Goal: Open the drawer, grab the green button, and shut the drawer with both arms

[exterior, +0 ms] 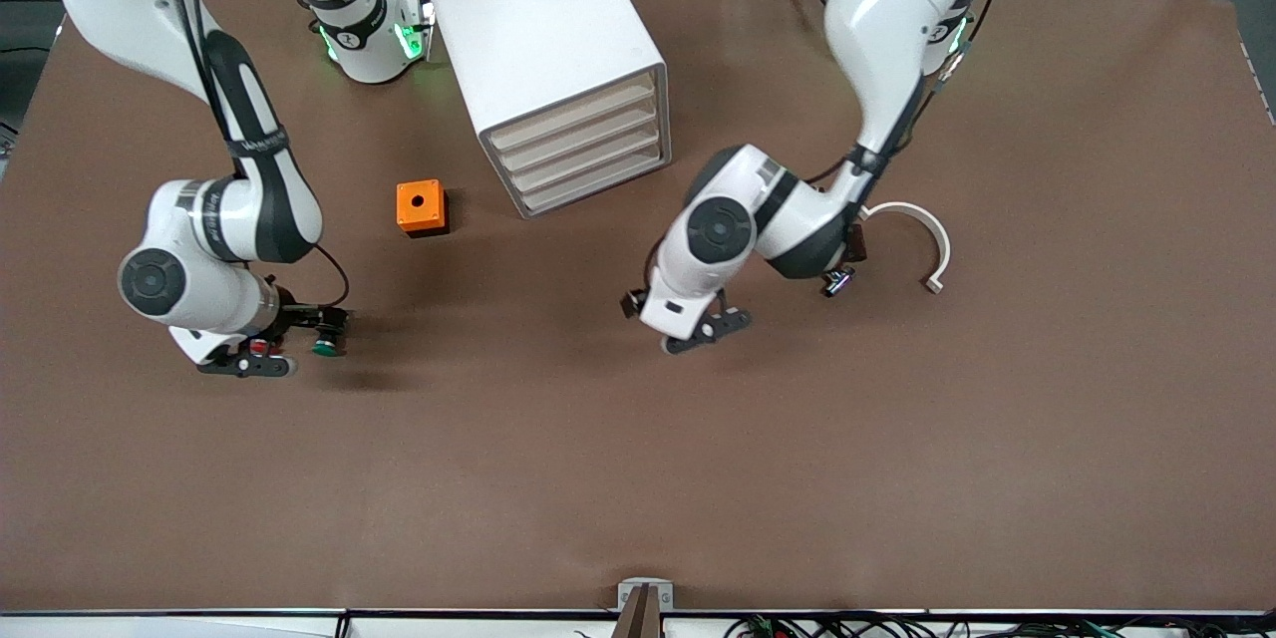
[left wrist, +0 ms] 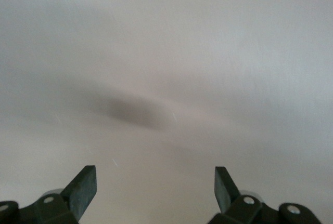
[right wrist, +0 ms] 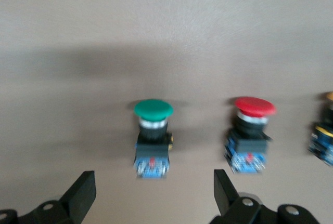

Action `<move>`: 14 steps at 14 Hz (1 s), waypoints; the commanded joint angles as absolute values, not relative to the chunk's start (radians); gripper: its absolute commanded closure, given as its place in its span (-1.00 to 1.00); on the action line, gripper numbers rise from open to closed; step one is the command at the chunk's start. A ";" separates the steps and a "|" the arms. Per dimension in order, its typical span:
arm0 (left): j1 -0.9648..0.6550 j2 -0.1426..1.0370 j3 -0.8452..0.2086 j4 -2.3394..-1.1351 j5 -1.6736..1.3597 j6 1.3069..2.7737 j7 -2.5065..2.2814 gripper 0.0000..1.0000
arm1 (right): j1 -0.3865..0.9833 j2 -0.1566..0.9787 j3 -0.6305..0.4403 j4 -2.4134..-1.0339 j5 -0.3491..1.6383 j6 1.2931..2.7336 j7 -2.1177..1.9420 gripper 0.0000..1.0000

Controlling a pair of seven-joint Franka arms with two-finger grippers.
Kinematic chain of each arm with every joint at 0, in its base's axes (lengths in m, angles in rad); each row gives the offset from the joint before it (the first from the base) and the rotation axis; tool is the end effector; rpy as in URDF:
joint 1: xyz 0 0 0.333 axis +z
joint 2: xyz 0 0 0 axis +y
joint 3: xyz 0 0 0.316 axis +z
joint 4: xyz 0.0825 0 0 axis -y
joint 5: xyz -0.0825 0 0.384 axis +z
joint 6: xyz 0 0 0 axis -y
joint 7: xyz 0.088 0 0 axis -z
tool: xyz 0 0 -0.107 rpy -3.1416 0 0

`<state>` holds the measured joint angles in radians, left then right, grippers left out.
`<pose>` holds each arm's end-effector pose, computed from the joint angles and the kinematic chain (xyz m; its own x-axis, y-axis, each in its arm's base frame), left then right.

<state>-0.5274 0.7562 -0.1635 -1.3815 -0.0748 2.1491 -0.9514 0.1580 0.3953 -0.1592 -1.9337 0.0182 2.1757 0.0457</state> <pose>0.5802 -0.4510 0.2694 0.9347 0.3289 -0.1349 0.3441 -0.9323 0.1111 0.6043 0.0036 0.2723 0.9879 -0.0542 -0.1451 -0.0468 -0.9974 0.0545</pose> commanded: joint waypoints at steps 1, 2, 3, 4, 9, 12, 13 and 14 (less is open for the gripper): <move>-0.442 0.712 -0.173 -1.396 -0.052 2.105 -0.795 -1.00 | 0.153 0.226 -0.156 -1.944 0.018 2.057 0.054 -1.00; -0.410 0.704 -0.172 -1.396 -0.052 2.099 -0.731 -1.00 | 0.156 0.166 -0.156 -1.944 0.018 2.010 0.054 -1.00; -0.384 0.695 -0.170 -1.396 -0.051 2.089 -0.691 -1.00 | 0.158 0.109 -0.156 -1.942 0.018 1.973 0.054 -1.00; -0.356 0.684 -0.170 -1.397 -0.043 2.073 -0.648 -1.00 | 0.160 0.056 -0.158 -1.933 0.018 1.933 0.055 -1.00; -0.206 0.625 -0.170 -1.396 0.037 2.008 -0.395 -1.00 | 0.146 -0.020 -0.164 -1.757 0.014 1.691 0.048 -1.00; -0.187 0.554 -0.068 -1.396 0.023 1.945 -0.217 -1.00 | 0.109 -0.014 -0.164 -1.600 0.014 1.576 0.047 -1.00; -0.205 0.534 -0.016 -1.396 0.020 1.913 -0.162 -1.00 | 0.101 -0.011 -0.164 -1.553 0.009 1.547 0.041 -1.00; -0.215 0.499 0.017 -1.396 0.020 1.861 -0.128 -1.00 | 0.088 -0.009 -0.164 -1.530 0.009 1.525 0.040 -1.00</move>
